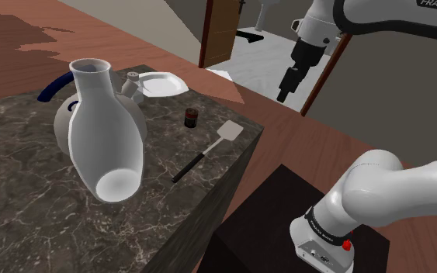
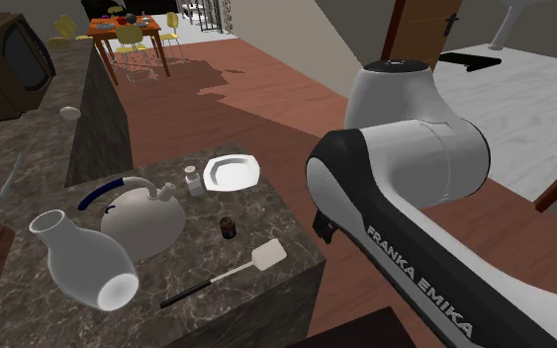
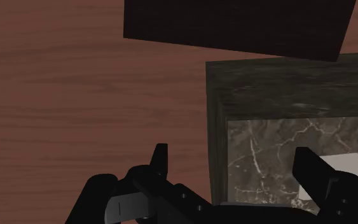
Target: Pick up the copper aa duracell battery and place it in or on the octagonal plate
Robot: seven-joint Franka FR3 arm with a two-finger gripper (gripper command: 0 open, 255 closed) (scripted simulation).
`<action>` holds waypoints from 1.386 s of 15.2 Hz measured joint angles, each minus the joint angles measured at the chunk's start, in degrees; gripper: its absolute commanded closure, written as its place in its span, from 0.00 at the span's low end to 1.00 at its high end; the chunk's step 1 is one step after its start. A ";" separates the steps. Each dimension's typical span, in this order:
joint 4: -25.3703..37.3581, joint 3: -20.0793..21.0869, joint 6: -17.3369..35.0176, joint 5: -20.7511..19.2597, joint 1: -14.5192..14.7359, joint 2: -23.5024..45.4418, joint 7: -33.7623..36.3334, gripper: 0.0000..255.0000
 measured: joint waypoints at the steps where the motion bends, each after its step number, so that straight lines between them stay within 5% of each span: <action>1: 0.00 0.00 0.00 0.00 0.00 0.00 0.00 0.00; 21: 16.61 15.54 13.39 6.95 6.78 31.25 18.52 0.00</action>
